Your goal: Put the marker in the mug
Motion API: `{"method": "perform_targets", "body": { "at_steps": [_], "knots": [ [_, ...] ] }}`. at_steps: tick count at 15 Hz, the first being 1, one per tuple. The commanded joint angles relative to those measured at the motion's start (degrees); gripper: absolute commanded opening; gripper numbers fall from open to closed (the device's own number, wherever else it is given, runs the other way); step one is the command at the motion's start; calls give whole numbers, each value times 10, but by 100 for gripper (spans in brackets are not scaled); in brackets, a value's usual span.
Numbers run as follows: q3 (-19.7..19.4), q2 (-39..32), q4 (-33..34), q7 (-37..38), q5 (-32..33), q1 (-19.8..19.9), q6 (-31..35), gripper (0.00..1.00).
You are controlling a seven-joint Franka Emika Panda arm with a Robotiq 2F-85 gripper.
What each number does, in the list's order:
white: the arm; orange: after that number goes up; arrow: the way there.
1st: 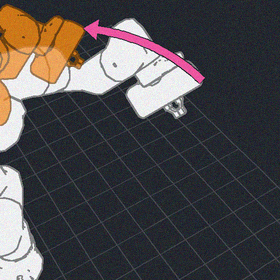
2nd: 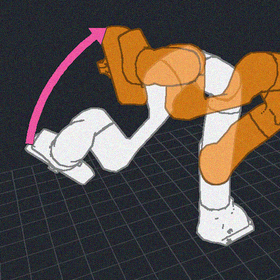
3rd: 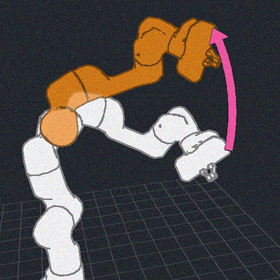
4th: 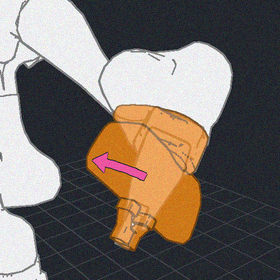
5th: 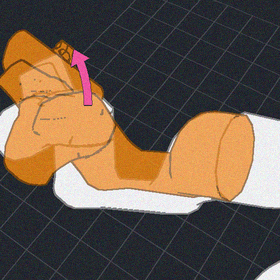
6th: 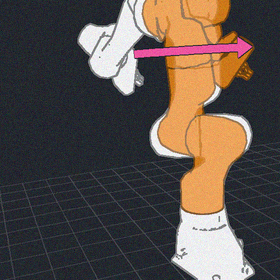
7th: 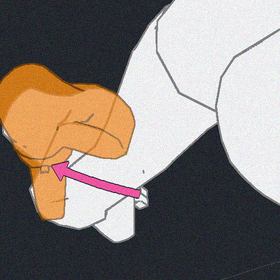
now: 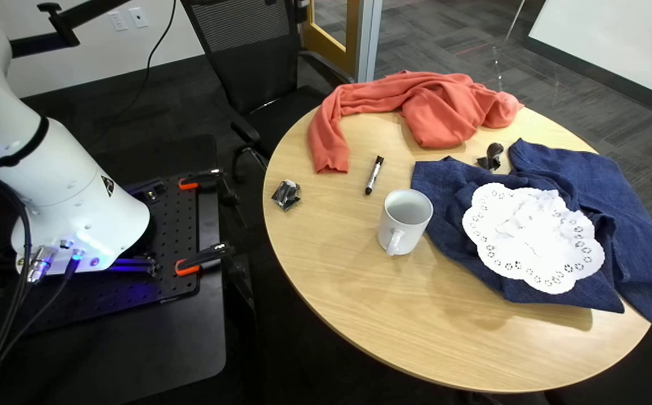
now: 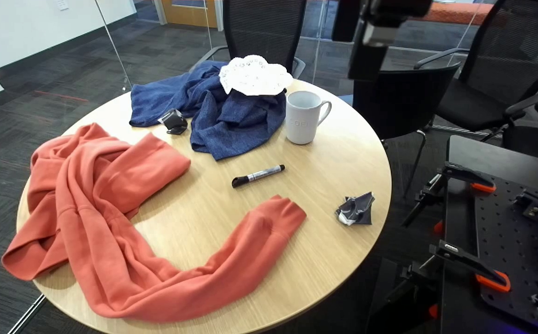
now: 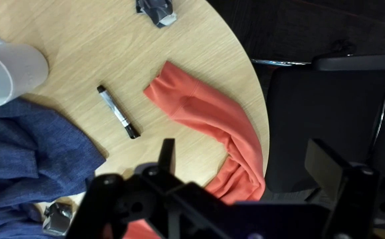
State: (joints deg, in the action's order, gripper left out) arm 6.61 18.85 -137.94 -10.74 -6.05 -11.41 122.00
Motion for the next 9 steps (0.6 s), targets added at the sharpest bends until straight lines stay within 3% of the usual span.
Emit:
{"method": "perform_targets", "body": {
  "at_steps": [1, 9],
  "knots": [
    [-21, -62, 45, -80, 25, 11, 25, 100],
    [-46, -178, 80, -229, 15, 34, 60, 100]
  ]
}}
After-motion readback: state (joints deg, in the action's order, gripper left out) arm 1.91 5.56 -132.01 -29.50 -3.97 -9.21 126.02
